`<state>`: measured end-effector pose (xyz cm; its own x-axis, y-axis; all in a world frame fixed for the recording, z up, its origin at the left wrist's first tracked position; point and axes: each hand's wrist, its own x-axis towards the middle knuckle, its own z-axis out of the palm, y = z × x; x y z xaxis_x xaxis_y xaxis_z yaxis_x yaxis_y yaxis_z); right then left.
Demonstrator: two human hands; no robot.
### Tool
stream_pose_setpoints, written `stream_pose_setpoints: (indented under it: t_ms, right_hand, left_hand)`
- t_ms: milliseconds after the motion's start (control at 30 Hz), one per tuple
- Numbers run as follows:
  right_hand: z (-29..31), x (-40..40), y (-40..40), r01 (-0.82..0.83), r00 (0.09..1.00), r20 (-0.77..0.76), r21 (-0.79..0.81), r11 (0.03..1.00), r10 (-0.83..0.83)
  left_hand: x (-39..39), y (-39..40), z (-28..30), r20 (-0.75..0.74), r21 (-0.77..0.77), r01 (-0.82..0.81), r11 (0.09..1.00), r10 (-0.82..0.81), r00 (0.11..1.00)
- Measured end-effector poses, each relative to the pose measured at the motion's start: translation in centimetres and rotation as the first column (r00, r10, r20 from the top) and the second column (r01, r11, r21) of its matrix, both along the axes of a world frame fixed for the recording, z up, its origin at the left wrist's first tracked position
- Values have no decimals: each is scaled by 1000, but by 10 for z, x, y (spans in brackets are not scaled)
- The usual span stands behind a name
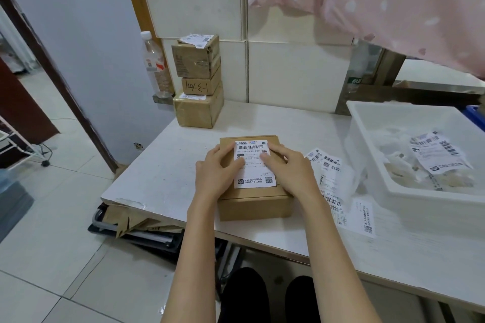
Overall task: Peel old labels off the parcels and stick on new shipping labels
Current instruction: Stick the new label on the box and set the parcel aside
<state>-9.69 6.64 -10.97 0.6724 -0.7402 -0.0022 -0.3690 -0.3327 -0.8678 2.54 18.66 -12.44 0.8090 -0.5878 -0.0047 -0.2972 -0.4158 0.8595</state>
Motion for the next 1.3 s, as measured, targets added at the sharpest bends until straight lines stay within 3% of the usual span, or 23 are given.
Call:
stream_pose_setpoints:
  t_ms: [167,400,633,767,867,1000,1067,1133,1233,1300]
  right_hand:
    - [-2,-4,-4,-21,998,58,69,997,17]
    - [-1,-15,3,-144,988,69,114,983,137]
    - [-2,-26,-8,-301,952,171,390,870,252]
    - [-3,-27,-10,-389,921,180,400,830,345]
    - [-3,-22,-6,-325,946,147,369,871,290]
    - [2,-22,-18,-379,924,128,425,822,361]
    - [11,-14,-16,-326,937,-15,320,890,349]
    - [16,-1,-6,-255,944,-181,125,959,275]
    - [12,12,8,-168,933,-343,-133,977,113]
    - [10,15,12,-111,935,-354,-239,965,20]
  left_hand:
    - [3,9,-1,-131,-57,67,996,-74,989]
    - [5,16,3,-159,38,179,983,-171,972]
    - [6,22,5,-266,52,231,971,-210,941]
    - [7,24,7,-307,24,271,962,-251,918]
    - [4,20,8,-310,-10,197,980,-191,931]
    - [2,18,9,-254,21,173,985,-162,954]
    - [0,12,15,-198,38,146,989,-135,971]
    - [-5,1,23,-79,164,138,977,-127,989]
    - [-15,-10,25,11,307,112,945,-122,992]
    - [-19,-10,24,59,320,91,943,-116,992]
